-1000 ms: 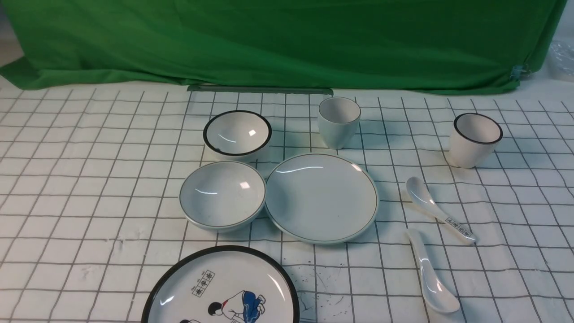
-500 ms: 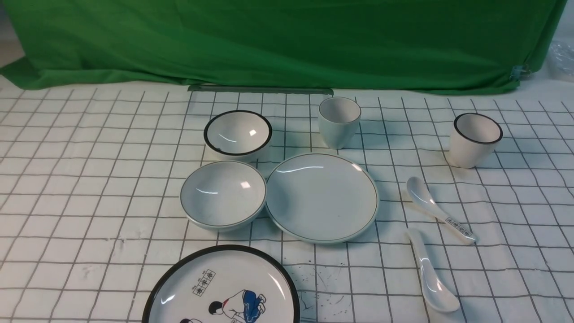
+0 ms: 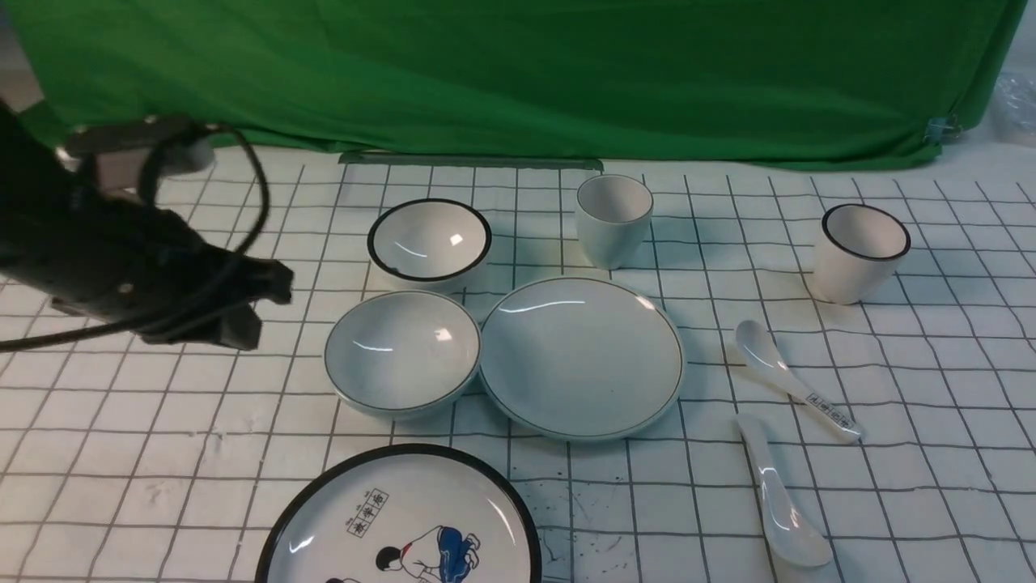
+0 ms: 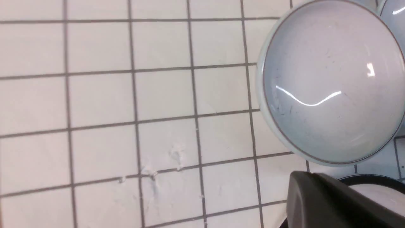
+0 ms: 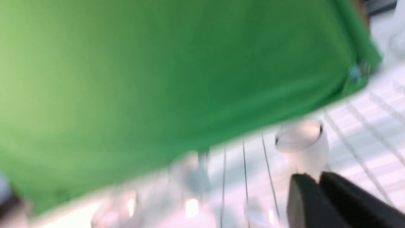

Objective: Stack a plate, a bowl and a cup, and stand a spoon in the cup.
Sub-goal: Use the left arm to grab a blue rice bowl, then use the left arm to put the blue rice bowl into the blue large plate in the middle, then use the right arm to grab a blue teacup, then use the right arm to put the blue teacup into the blue rice bowl in the middle, then use the right arm to grab a blue soup spoon

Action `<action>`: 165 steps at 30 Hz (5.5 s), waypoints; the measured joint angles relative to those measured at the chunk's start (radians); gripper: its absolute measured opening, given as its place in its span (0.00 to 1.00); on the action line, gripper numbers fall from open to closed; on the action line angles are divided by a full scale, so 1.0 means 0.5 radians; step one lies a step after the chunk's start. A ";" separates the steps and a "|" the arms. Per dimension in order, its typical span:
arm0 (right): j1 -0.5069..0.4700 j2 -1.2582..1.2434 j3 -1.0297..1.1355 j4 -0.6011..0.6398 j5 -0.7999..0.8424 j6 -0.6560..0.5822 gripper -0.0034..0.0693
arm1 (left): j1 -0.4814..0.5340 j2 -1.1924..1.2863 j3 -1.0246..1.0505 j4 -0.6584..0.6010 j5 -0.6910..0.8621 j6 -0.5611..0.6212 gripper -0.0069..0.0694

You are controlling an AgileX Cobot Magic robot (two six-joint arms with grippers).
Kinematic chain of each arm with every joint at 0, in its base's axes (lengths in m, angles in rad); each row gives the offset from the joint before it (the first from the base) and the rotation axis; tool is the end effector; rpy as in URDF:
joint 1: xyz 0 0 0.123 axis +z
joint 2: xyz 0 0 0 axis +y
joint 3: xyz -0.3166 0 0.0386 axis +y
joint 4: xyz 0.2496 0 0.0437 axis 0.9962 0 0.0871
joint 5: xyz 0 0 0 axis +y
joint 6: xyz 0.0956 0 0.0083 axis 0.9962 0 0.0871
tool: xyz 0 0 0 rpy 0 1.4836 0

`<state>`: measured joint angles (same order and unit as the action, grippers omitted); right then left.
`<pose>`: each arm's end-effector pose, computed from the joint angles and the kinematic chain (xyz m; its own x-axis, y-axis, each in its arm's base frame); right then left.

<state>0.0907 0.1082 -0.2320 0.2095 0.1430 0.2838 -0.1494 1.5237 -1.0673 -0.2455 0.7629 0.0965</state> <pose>0.0270 0.0053 0.2765 0.0058 0.4740 -0.8805 -0.1392 0.8724 0.4687 0.3026 -0.0618 0.2852 -0.9038 0.0537 -0.4245 0.1454 0.9716 -0.1866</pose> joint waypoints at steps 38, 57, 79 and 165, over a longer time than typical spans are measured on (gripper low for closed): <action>0.164 1.335 -1.082 0.082 1.190 -0.664 0.10 | -0.164 0.559 -0.488 -0.071 0.095 -0.216 0.16; 0.164 2.272 -1.789 -0.056 1.253 -0.755 0.17 | -0.536 1.224 -1.104 -0.352 0.047 -0.218 0.16; 0.341 4.378 -3.825 0.154 1.249 -0.834 0.72 | -0.537 0.853 -1.120 0.020 0.433 -0.285 0.50; 0.546 3.757 -2.191 -0.444 1.368 -0.334 0.68 | -0.535 -0.672 -0.302 0.373 0.777 -0.326 0.09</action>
<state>0.3634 1.9865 -1.3273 -0.0124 0.8268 0.1168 -0.4170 1.1877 -1.2182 -0.0589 1.1515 -0.0667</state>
